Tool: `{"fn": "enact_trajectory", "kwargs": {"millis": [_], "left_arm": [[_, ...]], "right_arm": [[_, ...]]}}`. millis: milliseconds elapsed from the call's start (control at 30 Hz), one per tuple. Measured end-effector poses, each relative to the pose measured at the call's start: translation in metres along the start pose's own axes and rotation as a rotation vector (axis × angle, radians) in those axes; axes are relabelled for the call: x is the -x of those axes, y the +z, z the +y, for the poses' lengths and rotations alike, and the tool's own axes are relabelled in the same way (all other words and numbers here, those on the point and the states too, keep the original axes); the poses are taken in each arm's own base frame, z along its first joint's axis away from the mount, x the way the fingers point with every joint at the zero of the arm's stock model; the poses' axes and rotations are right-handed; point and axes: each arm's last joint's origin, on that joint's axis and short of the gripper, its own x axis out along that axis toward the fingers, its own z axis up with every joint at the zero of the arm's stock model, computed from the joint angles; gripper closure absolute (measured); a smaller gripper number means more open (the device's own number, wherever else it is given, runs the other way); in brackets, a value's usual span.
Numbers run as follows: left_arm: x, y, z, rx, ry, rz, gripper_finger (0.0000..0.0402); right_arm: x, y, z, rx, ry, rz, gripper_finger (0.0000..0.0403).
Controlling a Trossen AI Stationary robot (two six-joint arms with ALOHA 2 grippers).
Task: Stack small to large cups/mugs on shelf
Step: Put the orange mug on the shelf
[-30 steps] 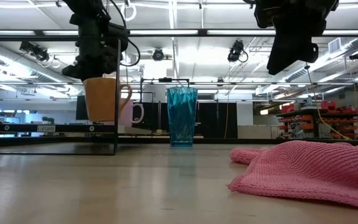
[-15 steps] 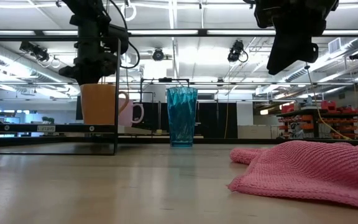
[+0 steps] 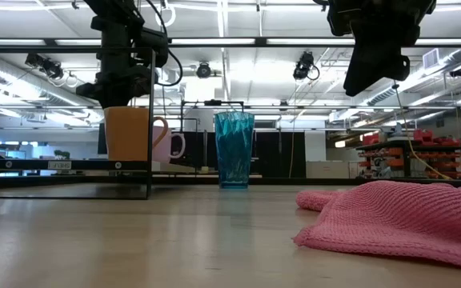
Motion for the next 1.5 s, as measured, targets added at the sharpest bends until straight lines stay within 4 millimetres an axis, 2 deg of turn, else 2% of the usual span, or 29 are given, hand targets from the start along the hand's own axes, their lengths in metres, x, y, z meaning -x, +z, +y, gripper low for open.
{"fn": "enact_trajectory", "kwargs": {"millis": [333, 700, 1167, 1500], "left_arm": [[0.0001, 0.0001, 0.0001, 0.021, 0.0, -0.001, 0.0351], [0.0001, 0.0004, -0.0001, 0.0, -0.001, -0.004, 0.035], [0.0001, 0.0015, -0.0013, -0.036, -0.029, -0.008, 0.0311], [0.0006, 0.0021, -0.0004, -0.044, -0.058, 0.001, 0.0298]], "right_arm": [[0.0, 0.0, 0.0, -0.001, 0.0, 0.0, 0.0332], [0.0, 0.0, 0.0, -0.001, 0.0, 0.0, 0.0332], [-0.0001, 0.0, 0.0001, -0.001, 0.0, 0.0, 0.0332], [0.0, 0.0, 0.0001, -0.002, 0.001, 0.0, 0.0332]]}}
